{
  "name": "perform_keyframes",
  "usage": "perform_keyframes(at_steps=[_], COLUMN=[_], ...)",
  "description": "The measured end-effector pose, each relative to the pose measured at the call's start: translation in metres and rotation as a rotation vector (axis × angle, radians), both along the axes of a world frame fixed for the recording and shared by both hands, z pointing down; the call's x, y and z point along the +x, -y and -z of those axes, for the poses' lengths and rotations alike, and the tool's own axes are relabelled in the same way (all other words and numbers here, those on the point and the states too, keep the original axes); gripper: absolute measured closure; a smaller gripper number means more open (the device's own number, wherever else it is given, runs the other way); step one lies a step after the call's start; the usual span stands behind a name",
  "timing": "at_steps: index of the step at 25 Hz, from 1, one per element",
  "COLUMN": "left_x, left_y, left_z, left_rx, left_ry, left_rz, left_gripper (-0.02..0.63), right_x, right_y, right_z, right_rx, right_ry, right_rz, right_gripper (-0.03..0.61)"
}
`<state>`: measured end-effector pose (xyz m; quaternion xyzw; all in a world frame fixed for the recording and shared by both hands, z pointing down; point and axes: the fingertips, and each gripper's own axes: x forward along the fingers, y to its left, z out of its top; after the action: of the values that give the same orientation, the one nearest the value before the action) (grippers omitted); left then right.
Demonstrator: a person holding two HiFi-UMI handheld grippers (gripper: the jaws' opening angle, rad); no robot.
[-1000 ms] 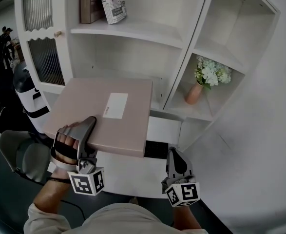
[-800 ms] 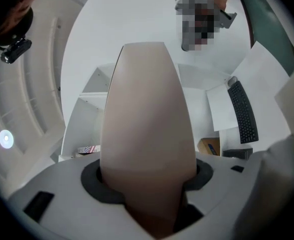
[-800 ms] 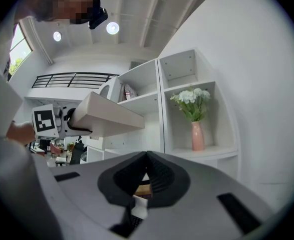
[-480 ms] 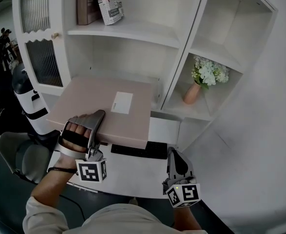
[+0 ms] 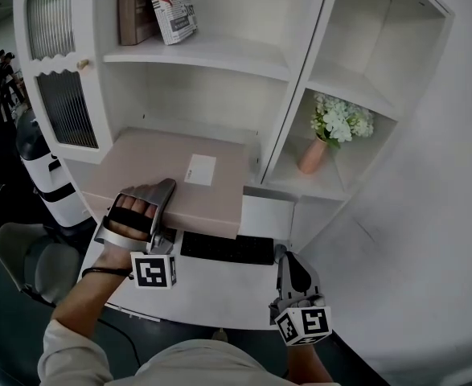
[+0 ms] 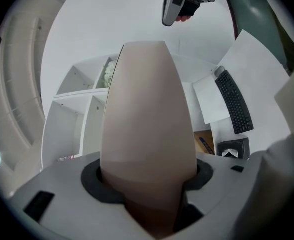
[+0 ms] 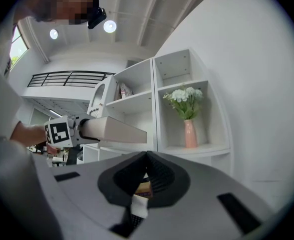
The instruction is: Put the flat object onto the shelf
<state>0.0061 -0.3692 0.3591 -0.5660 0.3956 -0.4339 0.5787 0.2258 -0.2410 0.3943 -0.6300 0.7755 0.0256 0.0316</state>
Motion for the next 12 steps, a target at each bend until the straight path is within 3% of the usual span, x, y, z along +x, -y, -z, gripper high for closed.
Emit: perform_keyframes(at_steps=[12], left_x=[0.011], left_y=[0.03], left_z=[-0.021], left_rx=[-0.063], left_ry=[0.019], left_rz=[-0.003], left_gripper=[0.337], right_x=[0.008], right_y=[0.005], right_z=[-0.005], right_rx=[-0.013], right_ry=[0.006], right_rz=[-0.021], right_gripper=[0.575])
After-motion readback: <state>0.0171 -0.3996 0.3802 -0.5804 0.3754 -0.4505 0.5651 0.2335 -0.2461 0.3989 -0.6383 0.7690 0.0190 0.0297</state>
